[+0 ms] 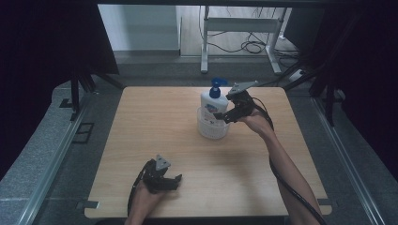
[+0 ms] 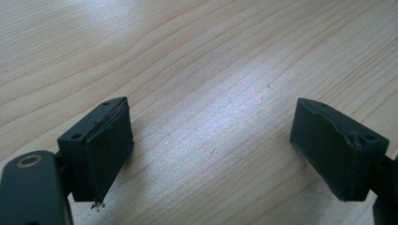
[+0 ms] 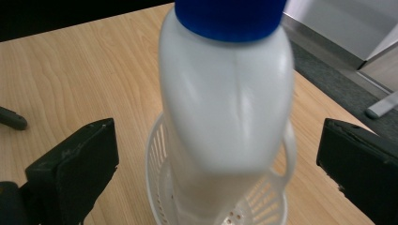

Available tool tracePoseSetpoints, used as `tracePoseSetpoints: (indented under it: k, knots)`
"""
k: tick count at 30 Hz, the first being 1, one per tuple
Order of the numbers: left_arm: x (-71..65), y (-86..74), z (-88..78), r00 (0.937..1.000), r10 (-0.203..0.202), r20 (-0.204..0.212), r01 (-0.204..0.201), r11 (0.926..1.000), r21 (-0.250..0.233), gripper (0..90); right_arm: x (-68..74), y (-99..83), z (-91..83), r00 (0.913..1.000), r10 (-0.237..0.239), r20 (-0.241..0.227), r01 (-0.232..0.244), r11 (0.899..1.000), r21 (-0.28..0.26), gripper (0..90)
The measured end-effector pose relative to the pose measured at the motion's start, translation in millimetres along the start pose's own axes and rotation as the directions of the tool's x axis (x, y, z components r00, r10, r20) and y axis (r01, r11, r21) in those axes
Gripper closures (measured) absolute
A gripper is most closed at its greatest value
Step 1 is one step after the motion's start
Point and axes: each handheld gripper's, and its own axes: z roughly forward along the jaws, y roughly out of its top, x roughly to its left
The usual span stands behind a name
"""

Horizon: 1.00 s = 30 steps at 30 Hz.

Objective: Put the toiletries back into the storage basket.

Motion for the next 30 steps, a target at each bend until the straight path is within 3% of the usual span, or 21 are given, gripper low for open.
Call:
tracePoseSetpoints:
  k: [13, 30]
  knots:
    - [-0.2, 0.0, 0.2, 1.0000, -0.001, -0.001, 0.001, 1.0000, -0.002, 13.1, 5.7, -11.3, -20.2, 0.9996, 0.005, 0.027, -0.005, 1.000, 0.003, 0.0]
    - [-0.8, 0.0, 0.0, 1.0000, -0.005, -0.003, 0.005, 1.0000, -0.002, 13.1, 24.9, -34.9, -37.9, 0.9994, 0.013, 0.032, -0.013, 1.000, 0.012, 0.0]
